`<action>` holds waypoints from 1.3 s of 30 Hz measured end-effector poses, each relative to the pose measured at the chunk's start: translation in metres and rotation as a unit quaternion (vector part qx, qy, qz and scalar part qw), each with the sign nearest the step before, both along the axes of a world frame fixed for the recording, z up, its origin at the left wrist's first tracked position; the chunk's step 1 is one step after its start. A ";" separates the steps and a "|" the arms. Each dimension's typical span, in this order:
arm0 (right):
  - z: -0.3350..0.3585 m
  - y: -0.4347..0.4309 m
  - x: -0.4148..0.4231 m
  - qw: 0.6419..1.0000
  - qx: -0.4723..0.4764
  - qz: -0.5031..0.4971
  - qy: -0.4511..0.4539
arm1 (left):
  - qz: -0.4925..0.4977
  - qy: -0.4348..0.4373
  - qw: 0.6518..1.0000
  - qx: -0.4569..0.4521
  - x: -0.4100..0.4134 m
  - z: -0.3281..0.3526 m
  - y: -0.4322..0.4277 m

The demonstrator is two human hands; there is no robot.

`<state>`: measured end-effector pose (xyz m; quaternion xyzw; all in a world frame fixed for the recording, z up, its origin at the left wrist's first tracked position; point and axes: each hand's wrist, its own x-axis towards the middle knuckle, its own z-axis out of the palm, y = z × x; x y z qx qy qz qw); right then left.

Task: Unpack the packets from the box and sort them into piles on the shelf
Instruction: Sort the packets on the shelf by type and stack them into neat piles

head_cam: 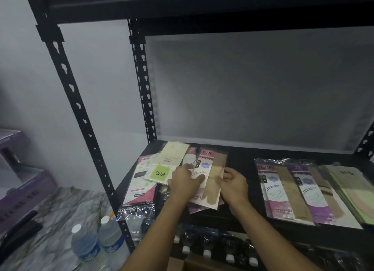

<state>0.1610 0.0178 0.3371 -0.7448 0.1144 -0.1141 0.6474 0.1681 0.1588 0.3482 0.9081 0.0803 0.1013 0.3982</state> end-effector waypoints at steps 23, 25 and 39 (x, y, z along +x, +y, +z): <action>0.086 -0.083 -0.077 0.964 0.108 0.038 -0.240 | -0.182 -0.190 0.868 -0.420 -0.066 0.068 -0.063; 0.082 -0.093 -0.078 0.964 0.098 0.026 -0.245 | -0.193 -0.188 0.869 -0.416 -0.067 0.066 -0.070; 0.019 -0.181 -0.050 0.978 -0.173 -0.117 0.016 | -0.189 -0.033 0.953 -0.234 -0.030 0.010 -0.162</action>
